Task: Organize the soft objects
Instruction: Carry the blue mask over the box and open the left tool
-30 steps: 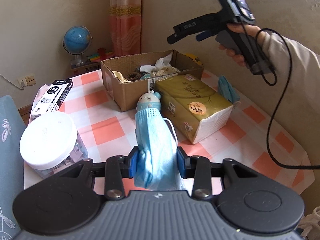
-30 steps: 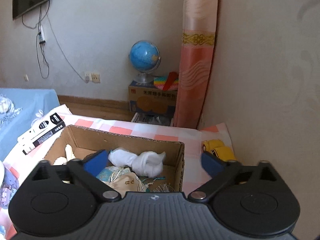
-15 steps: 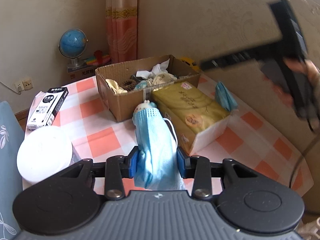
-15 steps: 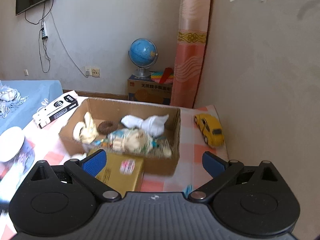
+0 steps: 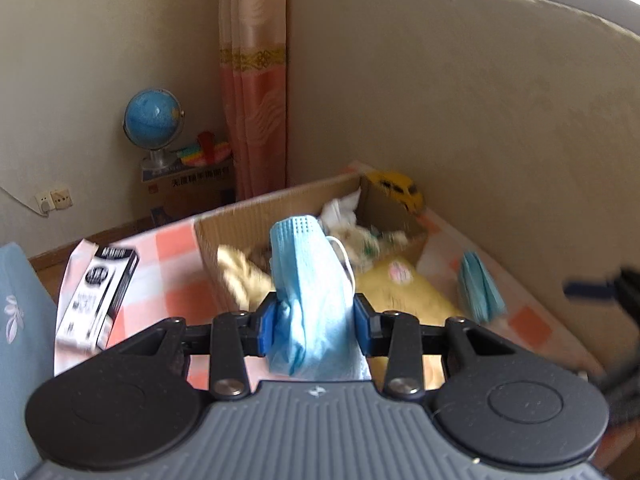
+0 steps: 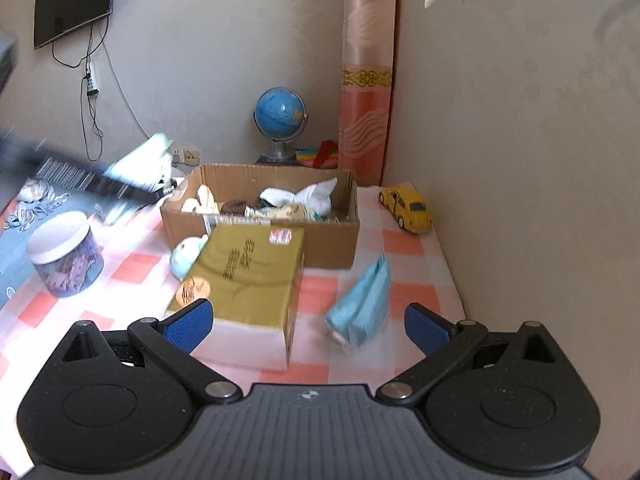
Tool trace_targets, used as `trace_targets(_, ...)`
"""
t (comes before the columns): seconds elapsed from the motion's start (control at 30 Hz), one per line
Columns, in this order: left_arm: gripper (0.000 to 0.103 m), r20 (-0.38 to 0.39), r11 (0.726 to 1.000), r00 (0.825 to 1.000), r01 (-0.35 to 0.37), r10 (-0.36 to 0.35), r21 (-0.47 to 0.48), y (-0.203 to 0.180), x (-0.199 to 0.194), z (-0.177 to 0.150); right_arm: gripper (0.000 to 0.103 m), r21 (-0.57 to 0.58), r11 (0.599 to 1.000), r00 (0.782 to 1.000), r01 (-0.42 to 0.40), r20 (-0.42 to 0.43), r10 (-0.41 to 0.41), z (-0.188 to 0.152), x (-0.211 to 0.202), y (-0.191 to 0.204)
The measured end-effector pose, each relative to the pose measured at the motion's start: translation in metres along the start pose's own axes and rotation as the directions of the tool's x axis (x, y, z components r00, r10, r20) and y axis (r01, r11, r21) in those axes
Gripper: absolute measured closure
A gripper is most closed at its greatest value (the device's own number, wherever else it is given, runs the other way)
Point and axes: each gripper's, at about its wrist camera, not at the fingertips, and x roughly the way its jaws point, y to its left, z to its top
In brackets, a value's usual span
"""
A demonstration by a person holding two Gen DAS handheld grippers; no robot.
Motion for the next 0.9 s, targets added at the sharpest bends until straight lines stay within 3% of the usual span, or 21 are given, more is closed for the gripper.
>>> trace_targets(0.17,0.065,0.013,0.999,0.999,-0.037,0.037,-0.022,0.000,0.031,0.033,0.000,0.004,1.000,1.000,-0.013,0.014,0.013,-0.004,-0.004,-0.005)
trace_targets(0.47,0.064,-0.014,0.994,0.996,-0.094,0.093,-0.047,0.000,0.082,0.059,0.000,0.013,1.000,1.000,-0.026,0.015,0.026,-0.012,-0.007,-0.013)
trace_targets(0.5,0.057,-0.016,0.993,0.994,-0.106,0.106,-0.045,-0.001,0.086,0.061,0.000,0.014,1.000,1.000,-0.026,0.014,0.026,-0.014,-0.007,-0.014)
trace_targets(0.57,0.036,-0.021,0.989,0.990,-0.139,0.139,-0.044,-0.002,0.094,0.062,0.000,0.018,0.999,1.000,-0.028,0.010,0.028,-0.015,-0.006,-0.016)
trace_targets(0.6,0.019,-0.017,0.988,0.989,-0.149,0.149,-0.047,-0.002,0.095,0.062,0.000,0.021,0.999,1.000,-0.027,0.007,0.027,-0.016,-0.006,-0.017)
trace_targets(0.63,0.012,-0.010,0.986,0.987,-0.158,0.158,-0.054,-0.002,0.094,0.061,0.000,0.022,0.999,1.000,-0.024,0.007,0.024,-0.016,-0.007,-0.018)
trace_targets(0.9,0.008,0.004,0.986,0.987,-0.159,0.159,-0.047,-0.005,0.073,0.050,0.000,0.055,0.998,1.000,-0.026,0.016,0.026,-0.015,-0.012,-0.024)
